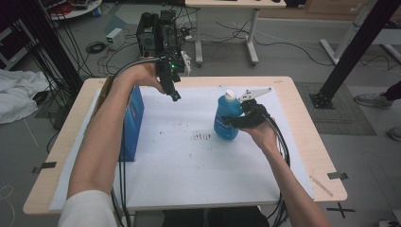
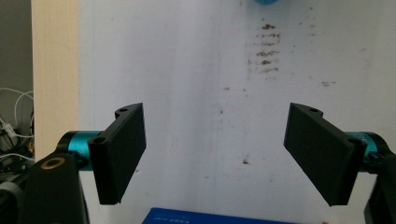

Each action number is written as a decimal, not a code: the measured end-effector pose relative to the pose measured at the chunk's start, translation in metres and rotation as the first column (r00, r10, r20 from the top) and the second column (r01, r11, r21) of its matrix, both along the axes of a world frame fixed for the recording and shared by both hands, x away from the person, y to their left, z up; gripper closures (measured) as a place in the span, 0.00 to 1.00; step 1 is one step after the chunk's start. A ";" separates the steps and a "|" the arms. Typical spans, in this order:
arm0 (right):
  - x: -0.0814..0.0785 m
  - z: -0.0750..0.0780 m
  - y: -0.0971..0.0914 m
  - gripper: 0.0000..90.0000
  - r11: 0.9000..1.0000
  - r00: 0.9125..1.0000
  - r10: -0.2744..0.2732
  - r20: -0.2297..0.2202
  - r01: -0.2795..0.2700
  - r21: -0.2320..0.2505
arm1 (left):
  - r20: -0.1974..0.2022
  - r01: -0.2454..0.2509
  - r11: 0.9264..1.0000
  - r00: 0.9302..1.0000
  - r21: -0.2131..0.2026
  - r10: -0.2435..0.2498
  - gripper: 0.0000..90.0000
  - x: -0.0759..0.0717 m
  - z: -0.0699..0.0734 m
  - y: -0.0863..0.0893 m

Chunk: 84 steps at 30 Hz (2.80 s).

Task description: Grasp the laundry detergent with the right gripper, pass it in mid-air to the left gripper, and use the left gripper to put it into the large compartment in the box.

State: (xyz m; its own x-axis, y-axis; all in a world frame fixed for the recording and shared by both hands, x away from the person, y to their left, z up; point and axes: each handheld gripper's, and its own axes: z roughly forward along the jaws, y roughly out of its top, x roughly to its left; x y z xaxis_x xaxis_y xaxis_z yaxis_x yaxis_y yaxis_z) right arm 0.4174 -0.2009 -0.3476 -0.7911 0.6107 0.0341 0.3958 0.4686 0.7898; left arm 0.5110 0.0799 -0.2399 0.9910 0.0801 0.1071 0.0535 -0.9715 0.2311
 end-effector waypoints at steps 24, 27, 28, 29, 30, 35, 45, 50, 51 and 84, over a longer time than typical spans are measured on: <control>-0.012 0.024 0.015 0.51 0.913 0.917 0.399 0.008 -0.396 -0.094 | -0.050 0.094 0.994 0.994 -0.048 -0.096 0.23 -0.070 0.042 -0.043; -0.013 0.025 0.017 0.51 0.895 0.899 0.437 0.012 -0.433 -0.104 | -0.057 0.101 0.994 0.993 -0.033 -0.103 0.23 -0.076 0.042 -0.049; -0.014 0.025 0.019 0.51 0.899 0.903 0.430 0.006 -0.427 -0.095 | -0.059 0.104 0.994 0.993 -0.035 -0.106 0.23 -0.078 0.042 -0.051; -0.016 0.026 0.020 0.51 0.894 0.898 0.439 -0.016 -0.439 -0.095 | -0.059 0.107 0.993 0.992 -0.040 -0.109 0.23 -0.080 0.041 -0.053; -0.016 0.026 0.021 0.51 0.892 0.896 0.444 -0.022 -0.444 -0.086 | -0.061 0.112 0.993 0.992 -0.042 -0.115 0.23 -0.082 0.041 -0.055; -0.017 0.027 0.025 0.51 0.877 0.880 0.475 -0.010 -0.474 -0.081 | -0.086 0.123 0.991 0.988 -0.049 -0.127 0.23 -0.090 0.036 -0.064; -0.015 0.026 0.030 0.51 0.846 0.848 0.530 0.015 -0.527 -0.081 | -0.096 0.139 0.989 0.985 -0.052 -0.144 0.23 -0.096 0.024 -0.078; -0.015 0.026 0.031 0.51 0.849 0.850 0.526 0.019 -0.524 -0.068 | -0.091 0.154 0.986 0.983 -0.059 -0.159 0.23 -0.098 0.018 -0.085; -0.015 0.026 0.031 0.51 0.848 0.849 0.528 0.020 -0.526 -0.068 | -0.092 0.155 0.986 0.983 -0.058 -0.160 0.23 -0.098 0.017 -0.085; -0.012 0.022 0.035 0.51 0.837 0.837 0.546 0.040 -0.544 -0.057 | -0.096 0.175 0.982 0.979 -0.073 -0.181 0.34 -0.100 0.001 -0.097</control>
